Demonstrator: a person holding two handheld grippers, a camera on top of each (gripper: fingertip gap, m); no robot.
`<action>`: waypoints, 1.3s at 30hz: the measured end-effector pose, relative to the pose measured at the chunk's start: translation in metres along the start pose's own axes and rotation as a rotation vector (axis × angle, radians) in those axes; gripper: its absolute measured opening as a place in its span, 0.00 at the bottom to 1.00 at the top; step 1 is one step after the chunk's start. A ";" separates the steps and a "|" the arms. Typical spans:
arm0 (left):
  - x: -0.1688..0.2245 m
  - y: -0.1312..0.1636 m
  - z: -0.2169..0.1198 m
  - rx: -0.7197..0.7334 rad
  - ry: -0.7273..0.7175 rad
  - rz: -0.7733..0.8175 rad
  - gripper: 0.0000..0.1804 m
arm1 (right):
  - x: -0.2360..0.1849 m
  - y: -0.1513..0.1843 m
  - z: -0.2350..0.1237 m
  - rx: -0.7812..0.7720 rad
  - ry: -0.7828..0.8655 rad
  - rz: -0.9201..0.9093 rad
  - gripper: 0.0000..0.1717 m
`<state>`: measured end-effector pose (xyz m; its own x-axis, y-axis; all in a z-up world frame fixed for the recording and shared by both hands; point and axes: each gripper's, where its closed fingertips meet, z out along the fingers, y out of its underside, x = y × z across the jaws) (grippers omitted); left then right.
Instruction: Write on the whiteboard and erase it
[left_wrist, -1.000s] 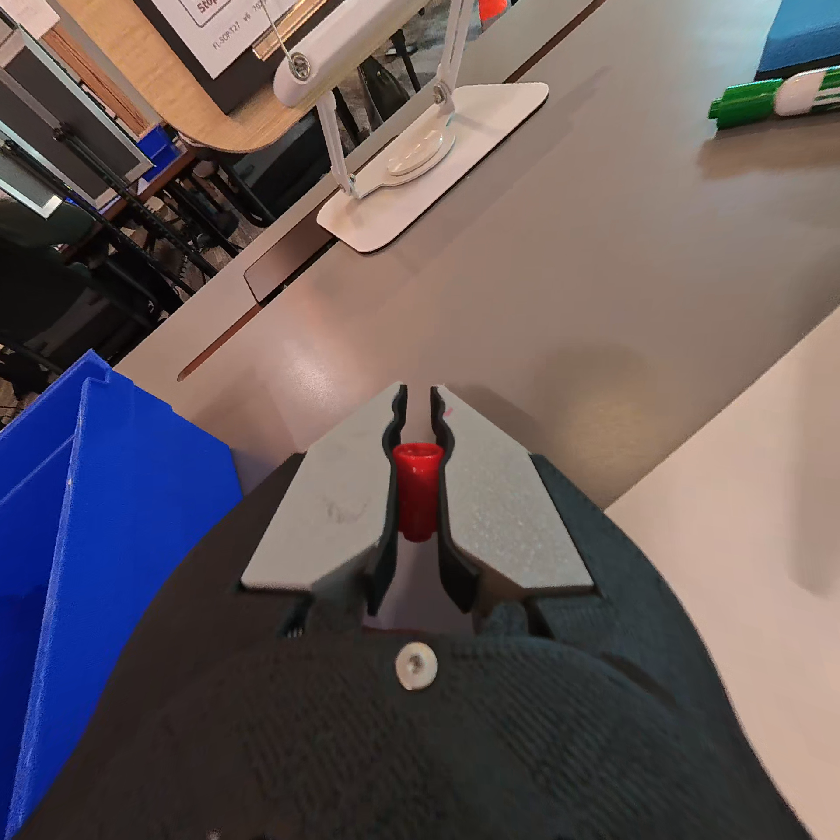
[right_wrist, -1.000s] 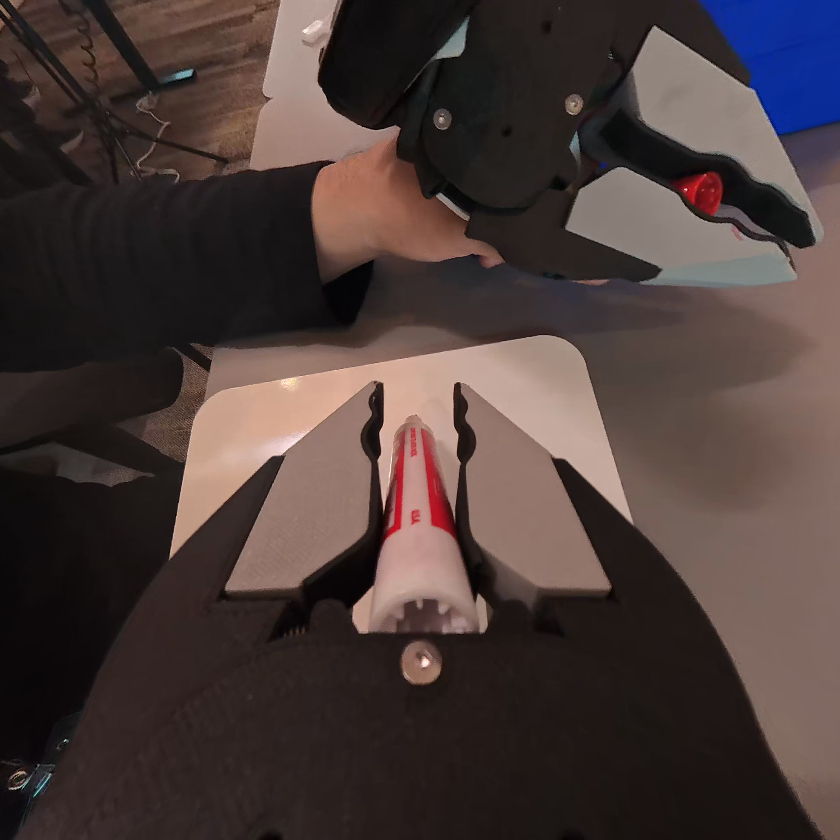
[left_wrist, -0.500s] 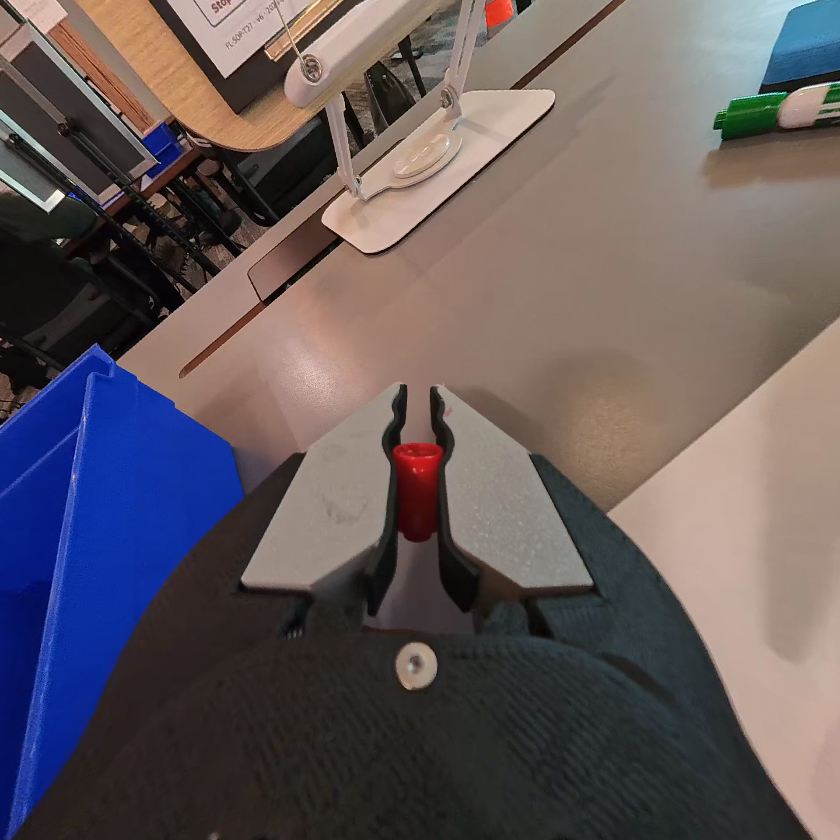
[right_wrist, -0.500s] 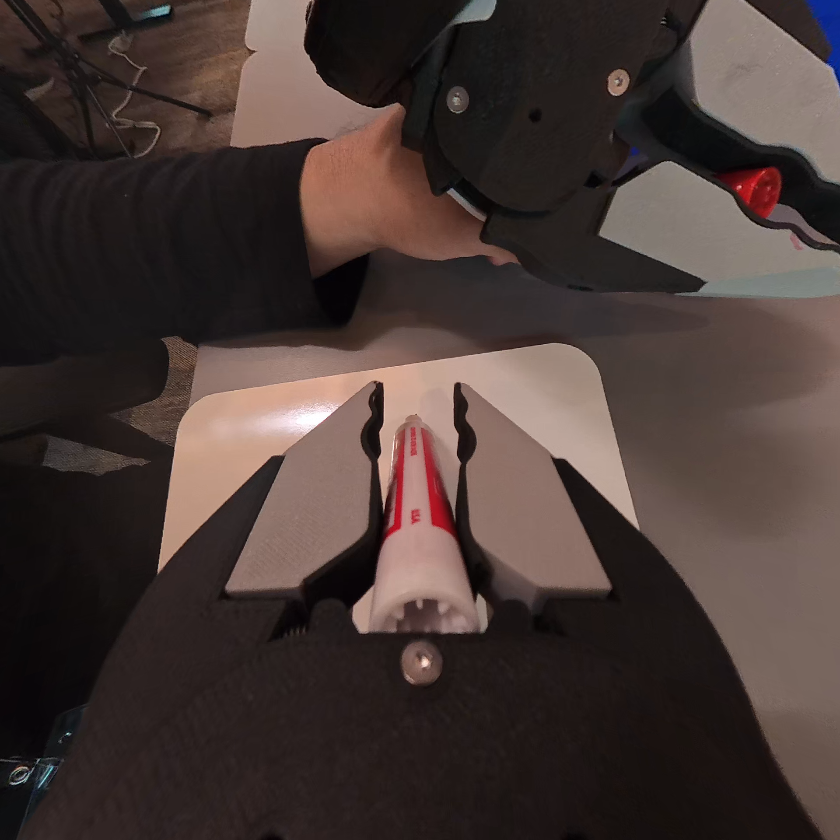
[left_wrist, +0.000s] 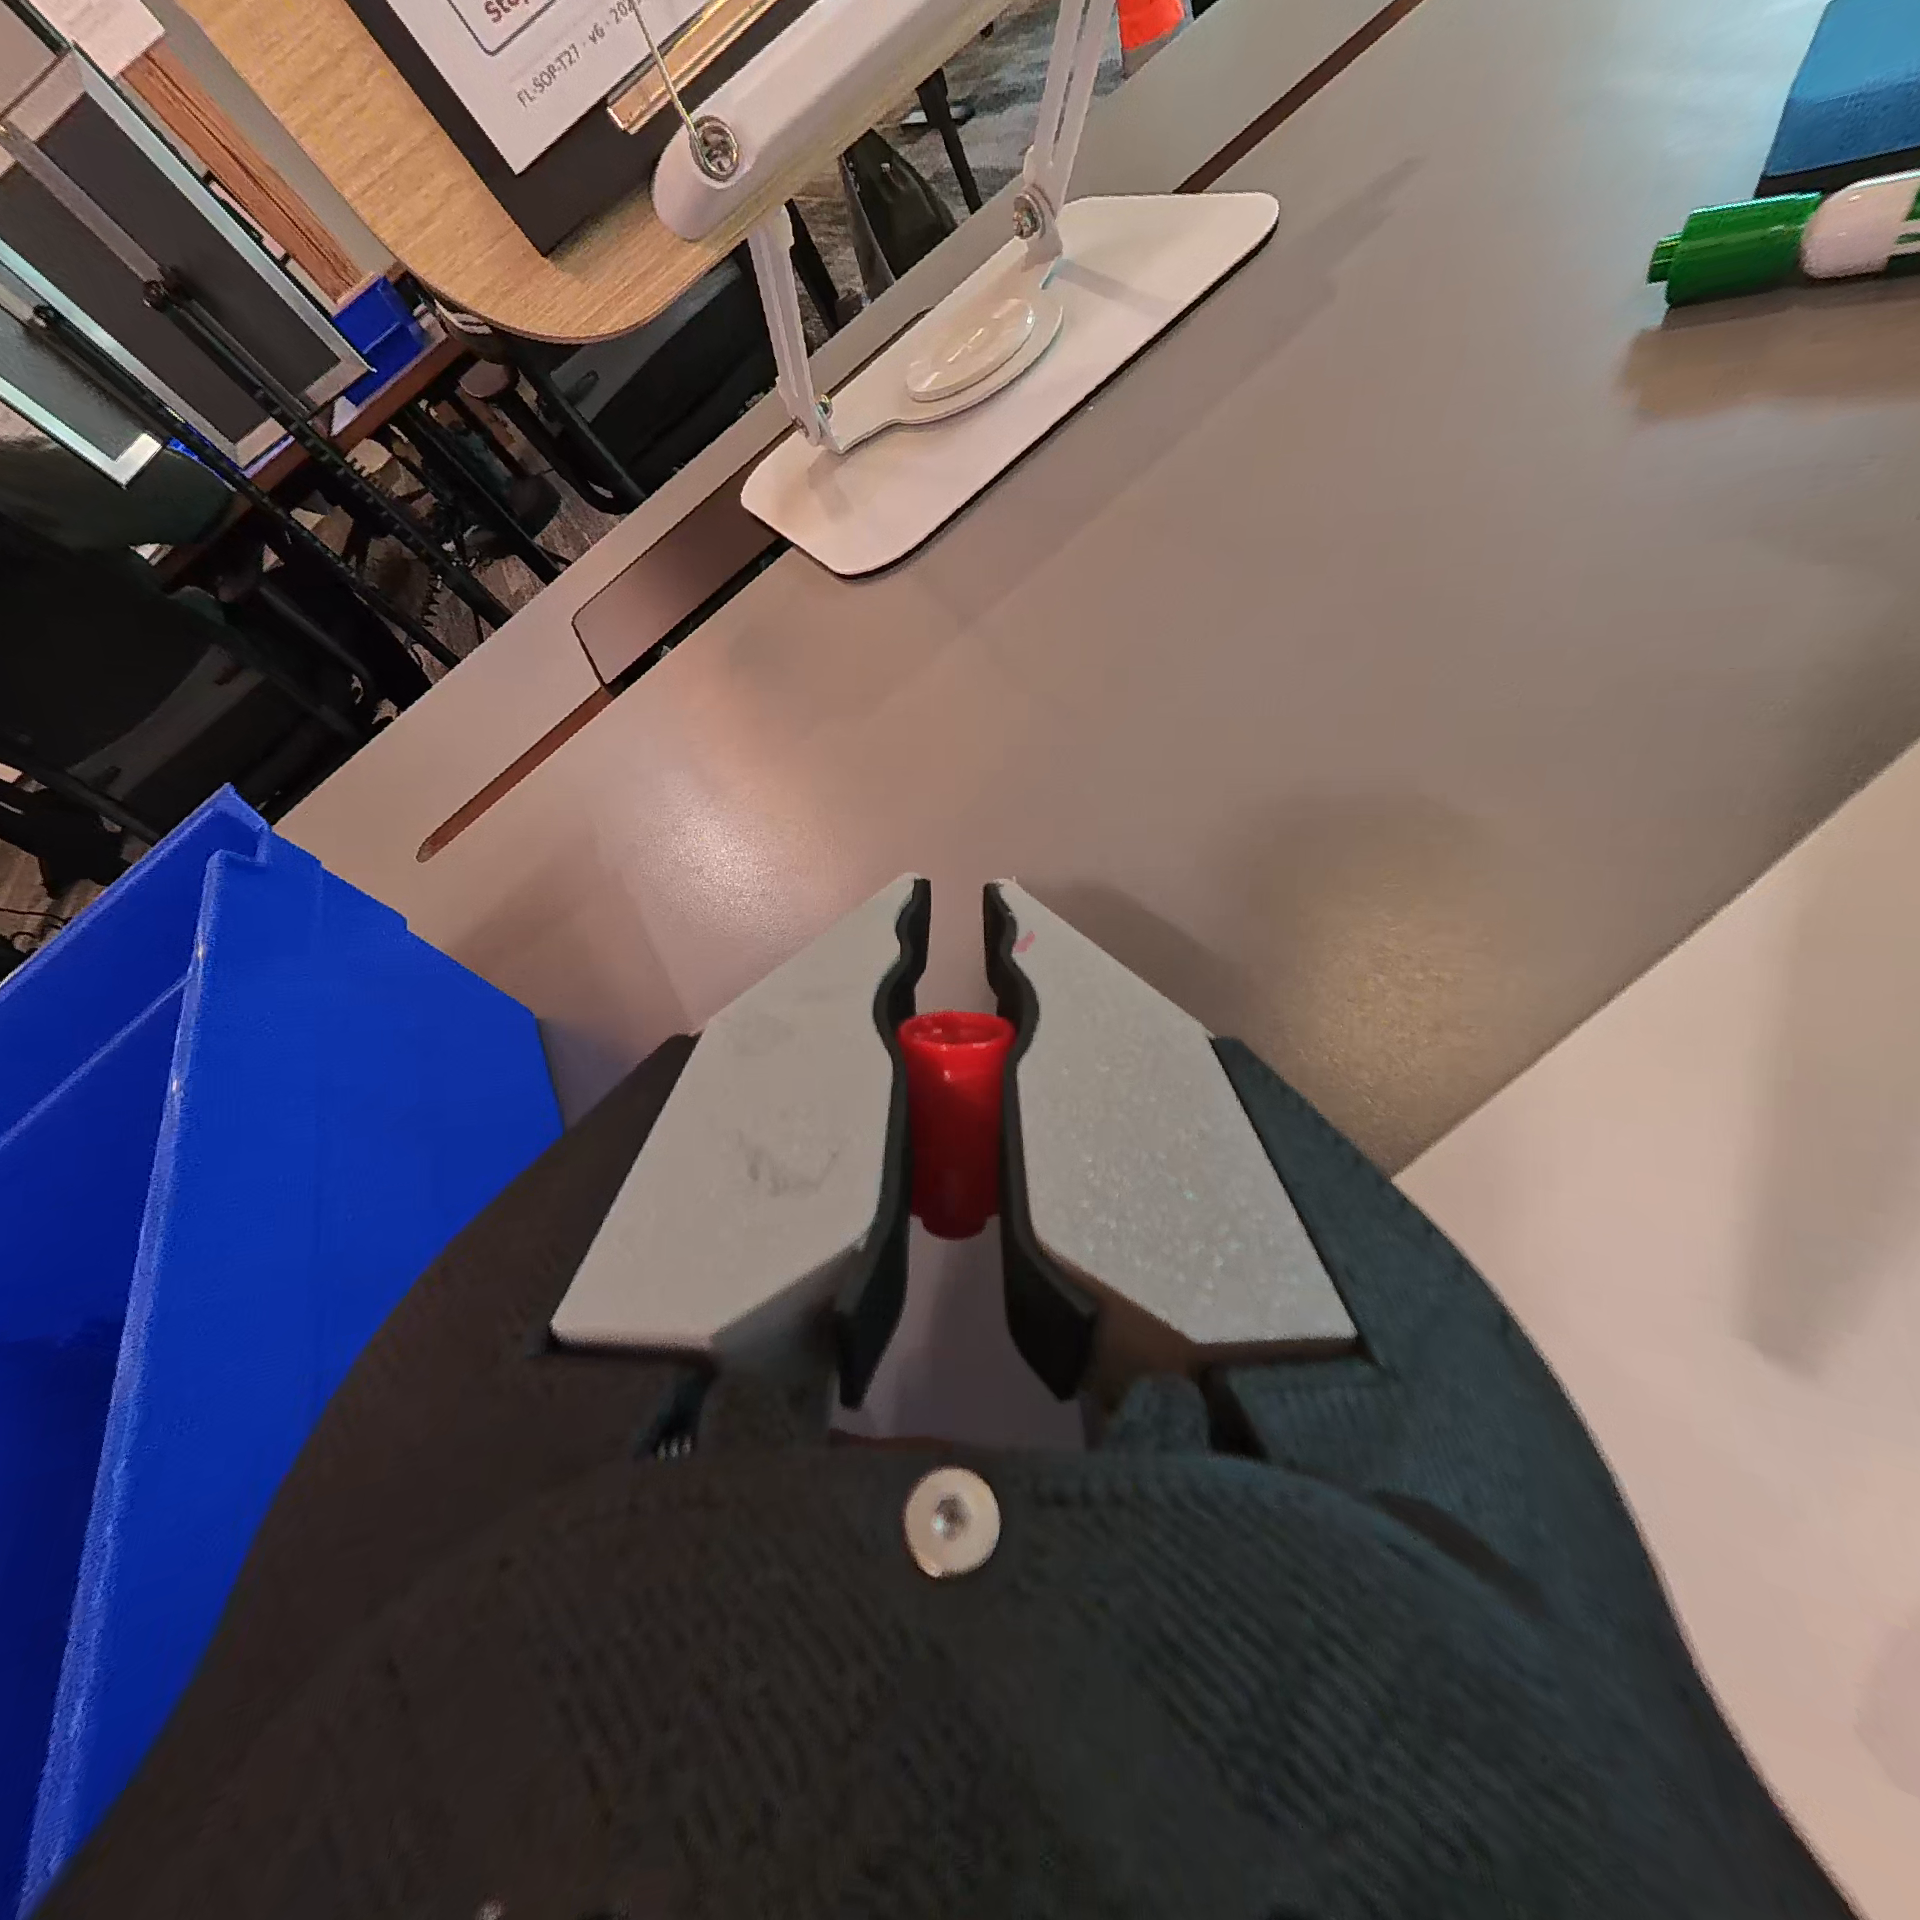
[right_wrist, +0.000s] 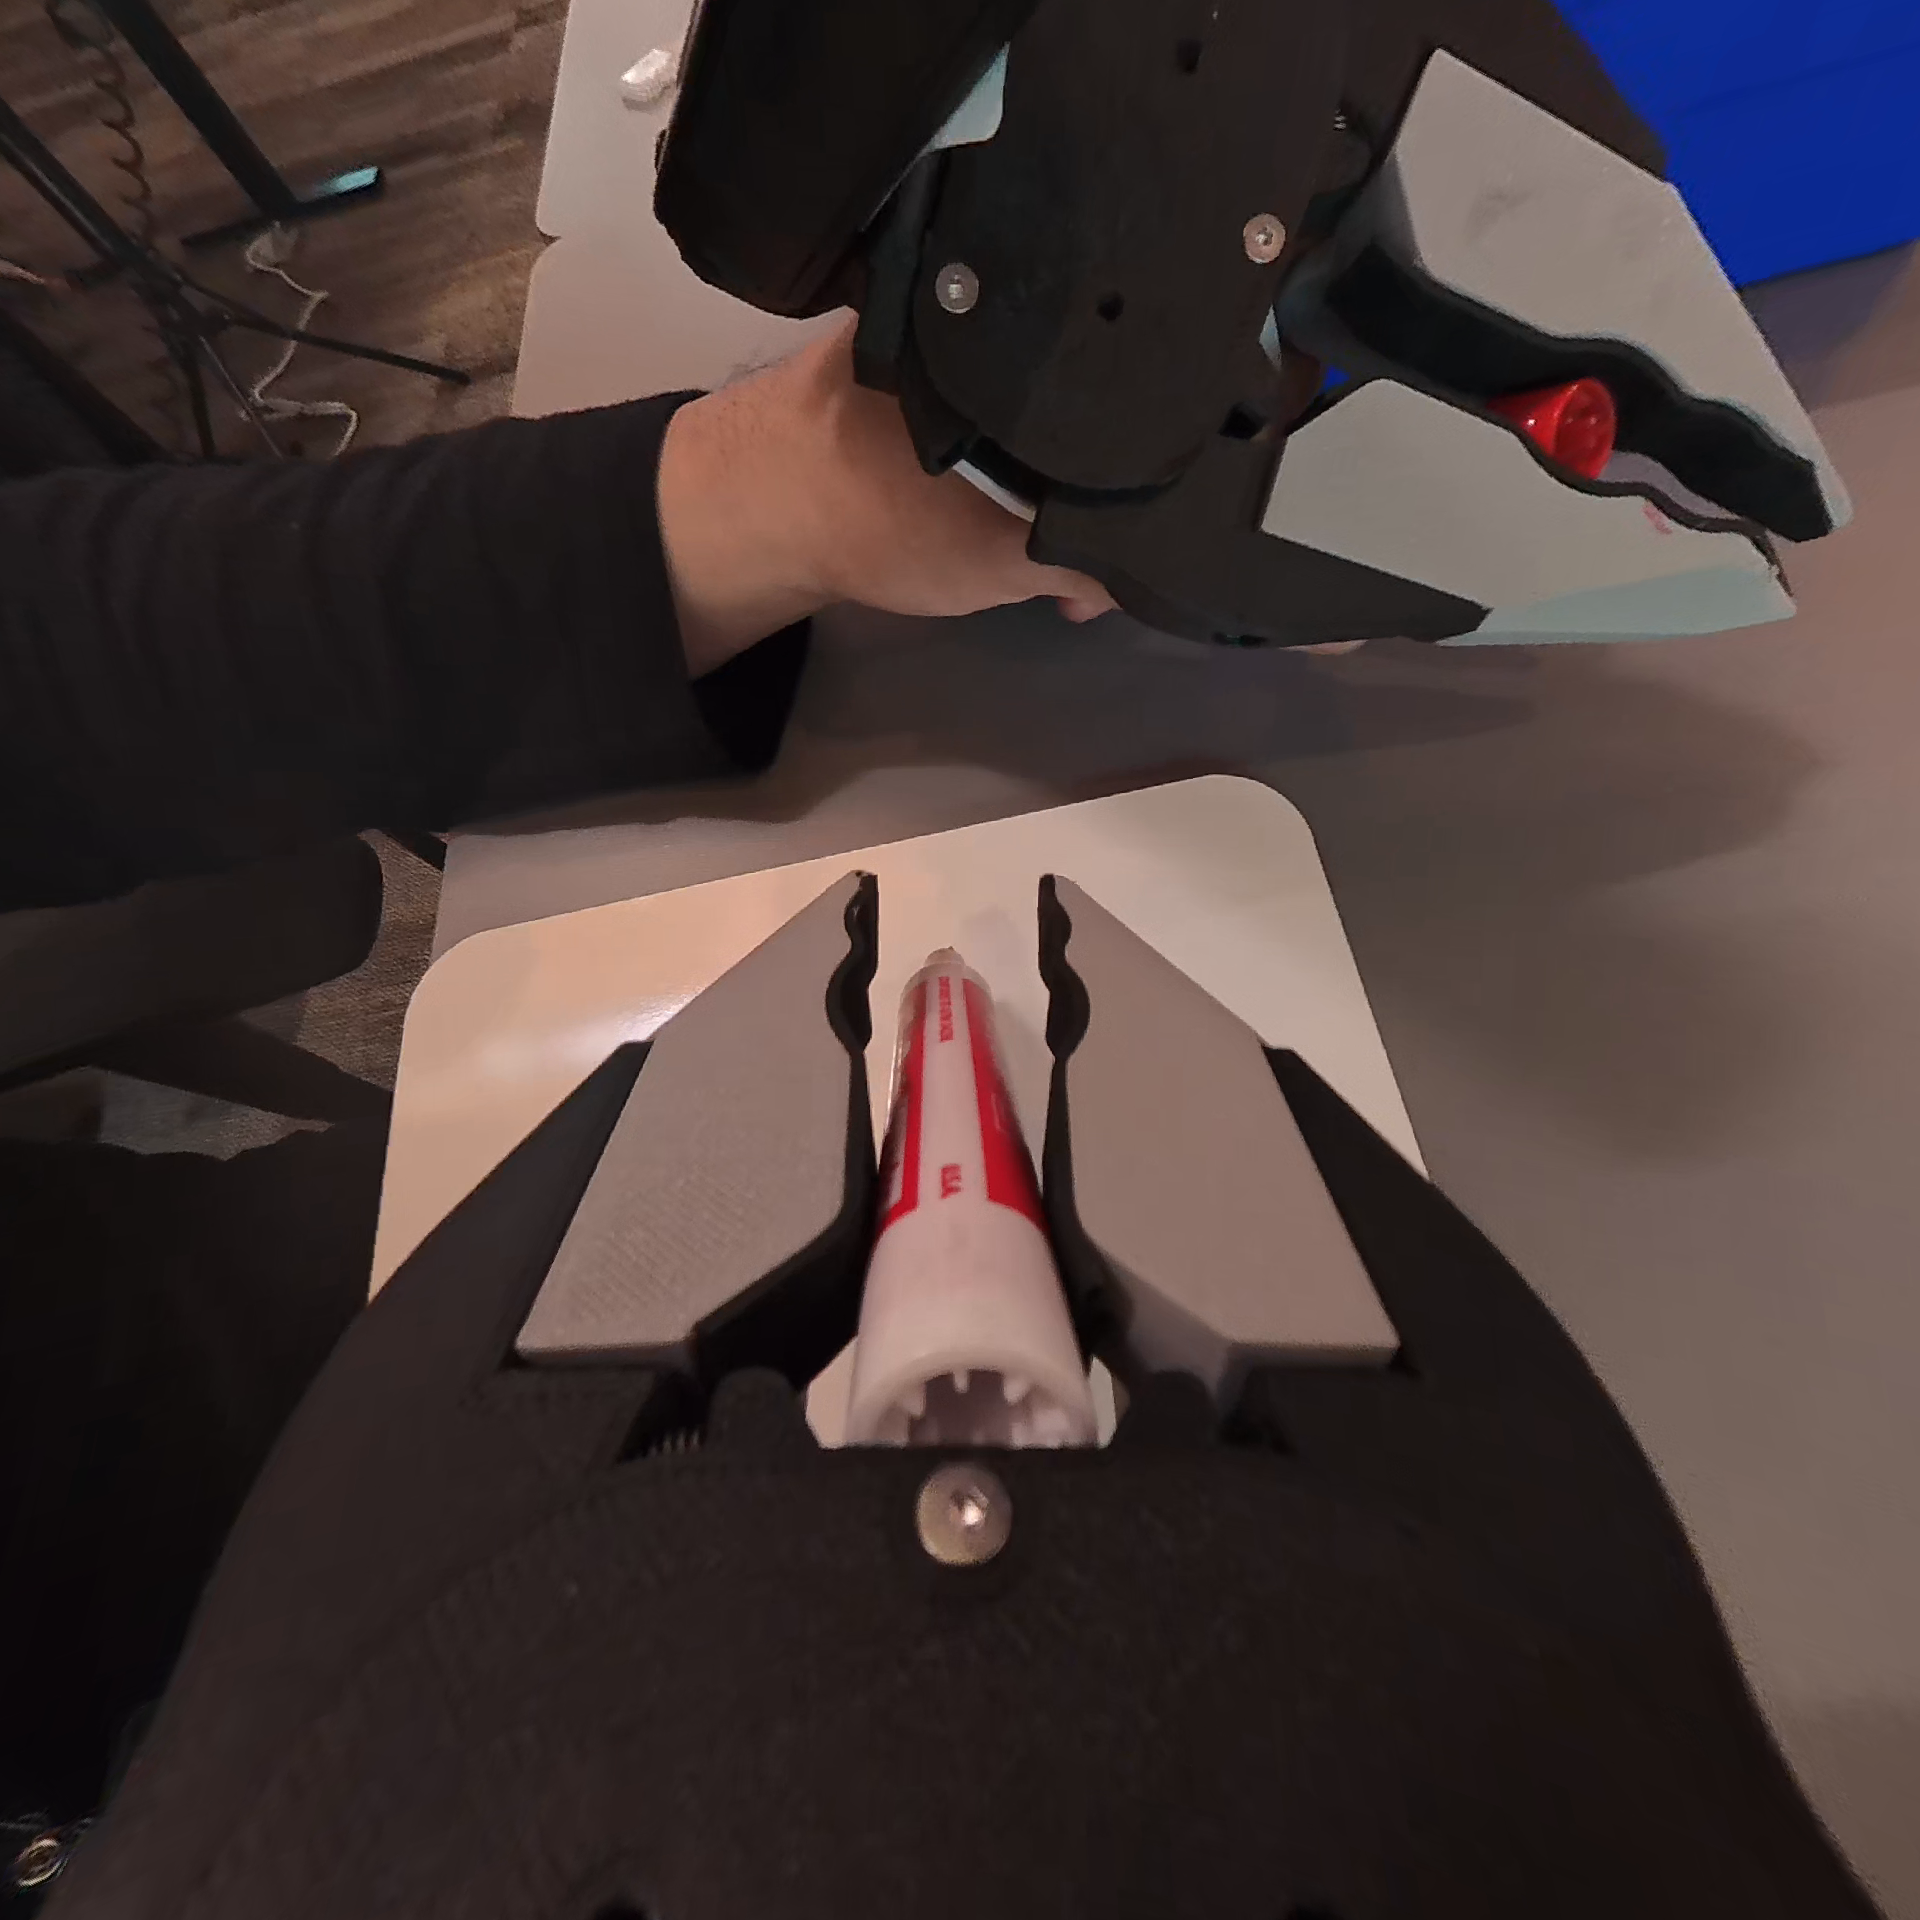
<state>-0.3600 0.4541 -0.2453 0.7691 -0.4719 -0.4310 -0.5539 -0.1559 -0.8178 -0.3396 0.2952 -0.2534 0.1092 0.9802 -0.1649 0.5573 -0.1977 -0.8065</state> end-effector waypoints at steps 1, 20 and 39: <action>0.000 0.000 0.000 -0.002 -0.001 0.001 0.05 | 0.000 0.001 0.001 -0.008 0.000 -0.001 0.17; -0.002 0.001 0.001 -0.007 -0.008 -0.013 0.05 | 0.027 0.002 0.008 -0.049 0.165 -0.004 0.17; 0.000 0.002 0.001 -0.015 -0.002 0.002 0.05 | 0.027 0.021 0.008 -0.105 0.157 0.023 0.17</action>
<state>-0.3606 0.4551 -0.2474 0.7686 -0.4703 -0.4336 -0.5603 -0.1679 -0.8111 -0.3320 0.3176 -0.2793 0.2452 0.9657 -0.0854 0.6348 -0.2265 -0.7388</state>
